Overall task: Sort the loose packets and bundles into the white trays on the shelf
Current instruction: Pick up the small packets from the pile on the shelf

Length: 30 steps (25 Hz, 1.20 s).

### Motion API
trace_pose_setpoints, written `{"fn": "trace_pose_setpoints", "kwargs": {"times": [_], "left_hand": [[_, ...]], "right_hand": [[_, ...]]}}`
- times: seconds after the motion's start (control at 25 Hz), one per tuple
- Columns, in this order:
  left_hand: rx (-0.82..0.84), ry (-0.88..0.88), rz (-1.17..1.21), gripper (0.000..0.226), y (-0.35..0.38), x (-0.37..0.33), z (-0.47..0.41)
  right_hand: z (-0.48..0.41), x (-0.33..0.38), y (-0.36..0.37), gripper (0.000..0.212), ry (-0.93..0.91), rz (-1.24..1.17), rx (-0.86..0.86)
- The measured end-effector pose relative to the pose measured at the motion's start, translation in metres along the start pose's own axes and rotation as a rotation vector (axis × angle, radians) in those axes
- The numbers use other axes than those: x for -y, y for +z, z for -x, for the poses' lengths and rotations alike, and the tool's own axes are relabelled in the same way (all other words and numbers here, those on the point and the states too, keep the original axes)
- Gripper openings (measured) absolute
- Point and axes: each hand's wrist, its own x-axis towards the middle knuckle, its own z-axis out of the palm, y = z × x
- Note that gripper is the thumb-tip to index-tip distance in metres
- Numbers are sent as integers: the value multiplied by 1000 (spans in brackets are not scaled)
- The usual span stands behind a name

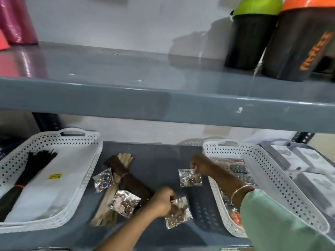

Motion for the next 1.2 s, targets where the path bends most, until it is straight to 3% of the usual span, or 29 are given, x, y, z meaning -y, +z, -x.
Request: {"fn": "trace_pose_setpoints", "kwargs": {"times": [0.08, 0.16, 0.24, 0.4, 0.6, 0.72, 0.88, 1.04, 1.2], "left_hand": [[-52, 23, -67, 17, 16, 3, -6], [-56, 39, -3, 4, 22, 0, -3], [-84, 61, 20, 29, 21, 0, 0], [-214, 98, 126, 47, 5, -1, 18], [-474, 2, 254, 31, -61, 30, 40], [-619, -122, 242, 22, -100, 62, 38], [-457, -367, 53, 27, -118, 97, 20], [-286, -425, -138, 43, -111, 112, 6], [-345, -347, -181, 30, -116, 118, 3]], "right_hand": [[2, -5, 13, 24, 19, 29, -53], [5, -6, 22, 26, 57, 57, -105], [7, -6, 27, 24, 60, 61, -140], [9, 6, 12, 25, -33, -82, -204], [13, 66, 4, 24, -300, -321, -169], [22, 109, 23, 19, -324, -386, -146], [40, 163, 59, 25, -302, -195, 18], [47, 181, 82, 40, -185, 55, 2], [39, 180, 84, 29, -97, -171, 19]]}}
